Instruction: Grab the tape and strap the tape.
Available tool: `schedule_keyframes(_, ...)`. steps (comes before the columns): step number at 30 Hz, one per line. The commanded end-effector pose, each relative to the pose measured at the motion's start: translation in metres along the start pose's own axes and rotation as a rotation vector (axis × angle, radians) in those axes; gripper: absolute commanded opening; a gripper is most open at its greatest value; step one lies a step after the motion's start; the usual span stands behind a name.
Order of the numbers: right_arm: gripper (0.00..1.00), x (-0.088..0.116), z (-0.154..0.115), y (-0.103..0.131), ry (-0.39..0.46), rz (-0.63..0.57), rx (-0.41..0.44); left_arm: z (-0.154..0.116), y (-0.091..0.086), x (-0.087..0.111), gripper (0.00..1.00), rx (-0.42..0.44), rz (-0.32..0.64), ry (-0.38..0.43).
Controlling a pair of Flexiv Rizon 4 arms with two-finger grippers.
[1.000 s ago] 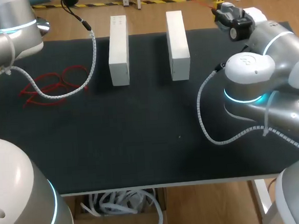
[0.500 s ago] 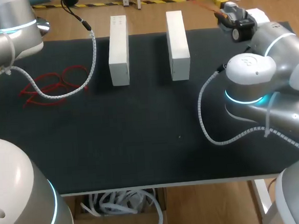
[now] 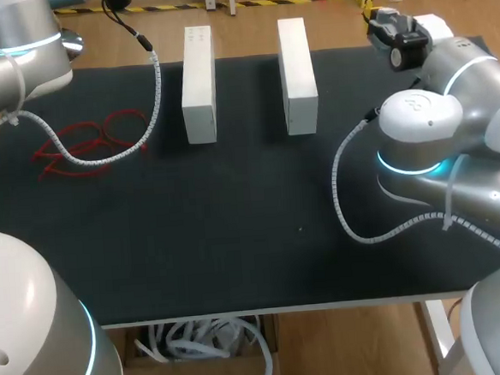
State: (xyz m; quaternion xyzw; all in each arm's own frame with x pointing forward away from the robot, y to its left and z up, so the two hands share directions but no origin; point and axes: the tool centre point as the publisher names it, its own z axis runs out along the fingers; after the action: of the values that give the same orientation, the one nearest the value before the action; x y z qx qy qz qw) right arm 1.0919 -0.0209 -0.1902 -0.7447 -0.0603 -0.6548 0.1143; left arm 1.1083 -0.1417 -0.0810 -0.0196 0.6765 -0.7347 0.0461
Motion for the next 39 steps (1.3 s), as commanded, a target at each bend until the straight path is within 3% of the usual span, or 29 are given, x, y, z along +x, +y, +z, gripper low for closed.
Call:
schedule_keyframes(1,0.00,0.001,0.002,0.001,-0.005,-0.009,0.007,0.000,0.000,0.001,0.00,0.001,0.001,-0.003)
schedule_keyframes(14,0.00,0.007,0.009,-0.007,-0.026,-0.106,0.066,0.000,0.000,0.001,0.00,0.001,0.001,-0.003)
schedule_keyframes(21,0.00,0.008,0.009,-0.010,-0.032,-0.145,0.089,0.011,0.002,0.004,0.00,-0.276,0.030,-0.003)
schedule_keyframes(25,0.00,0.007,0.009,-0.011,-0.038,-0.166,0.108,0.019,0.007,0.008,0.00,-0.566,0.038,0.018)
schedule_keyframes(32,0.00,0.006,0.006,-0.012,-0.061,-0.206,0.120,0.023,0.014,0.013,0.00,-0.882,0.032,0.011)
schedule_keyframes(36,0.00,0.006,0.005,-0.013,-0.078,-0.233,0.127,0.022,0.016,0.014,0.00,-0.987,0.038,-0.032)
schedule_keyframes(39,0.00,0.006,0.004,-0.013,-0.084,-0.237,0.131,0.022,0.016,0.014,0.00,-0.987,0.038,-0.032)
